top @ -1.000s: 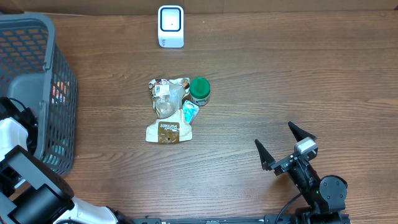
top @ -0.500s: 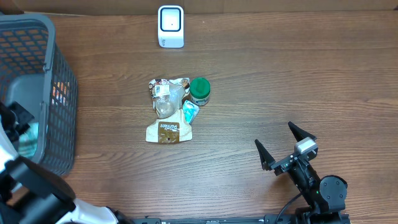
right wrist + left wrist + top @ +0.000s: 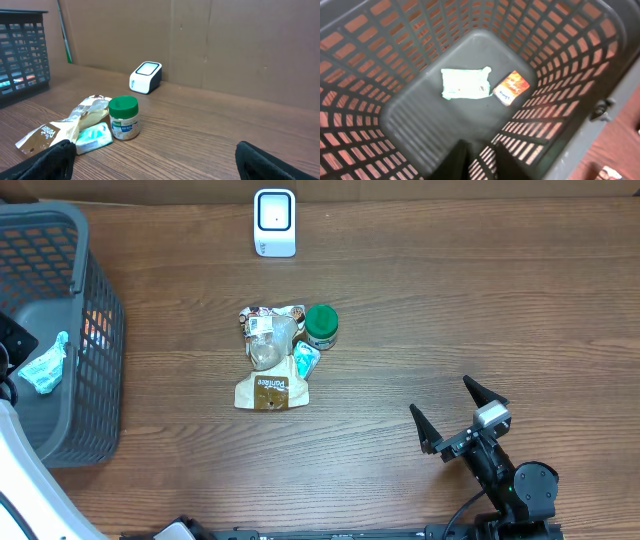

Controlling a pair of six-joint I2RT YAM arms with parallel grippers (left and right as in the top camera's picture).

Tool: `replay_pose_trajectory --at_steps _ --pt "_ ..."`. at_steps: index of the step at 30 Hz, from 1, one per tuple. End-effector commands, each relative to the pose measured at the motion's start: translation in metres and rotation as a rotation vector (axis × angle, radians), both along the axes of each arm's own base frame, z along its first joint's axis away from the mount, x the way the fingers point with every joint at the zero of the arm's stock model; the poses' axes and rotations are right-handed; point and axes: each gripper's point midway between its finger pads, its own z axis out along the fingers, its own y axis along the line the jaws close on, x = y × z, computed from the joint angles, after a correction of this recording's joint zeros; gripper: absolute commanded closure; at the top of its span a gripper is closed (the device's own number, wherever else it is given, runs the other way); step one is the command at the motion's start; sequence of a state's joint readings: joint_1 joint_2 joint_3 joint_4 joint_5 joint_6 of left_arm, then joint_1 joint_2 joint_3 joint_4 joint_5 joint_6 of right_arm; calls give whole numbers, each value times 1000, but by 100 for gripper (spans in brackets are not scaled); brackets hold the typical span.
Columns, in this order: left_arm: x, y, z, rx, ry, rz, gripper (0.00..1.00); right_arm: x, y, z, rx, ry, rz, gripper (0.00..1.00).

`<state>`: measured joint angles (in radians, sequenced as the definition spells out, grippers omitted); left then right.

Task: Scan the item barcode
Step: 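Grasp the mint-green wipes pack in the basket with the left gripper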

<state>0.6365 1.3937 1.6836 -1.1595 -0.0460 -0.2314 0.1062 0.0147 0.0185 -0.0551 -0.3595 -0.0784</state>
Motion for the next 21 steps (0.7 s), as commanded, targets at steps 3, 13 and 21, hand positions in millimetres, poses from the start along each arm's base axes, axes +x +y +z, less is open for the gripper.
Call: replay_pose_trajectory --at_steps 3,13,21 --pt "9 11 -44 -59 110 6 63 -1 1 -2 3 -1 6 0" --pt "39 32 -121 -103 292 -120 61 -1 1 -2 3 -1 6 0" --pt "50 40 -158 -131 364 -169 62 -1 1 -2 3 -1 6 0"
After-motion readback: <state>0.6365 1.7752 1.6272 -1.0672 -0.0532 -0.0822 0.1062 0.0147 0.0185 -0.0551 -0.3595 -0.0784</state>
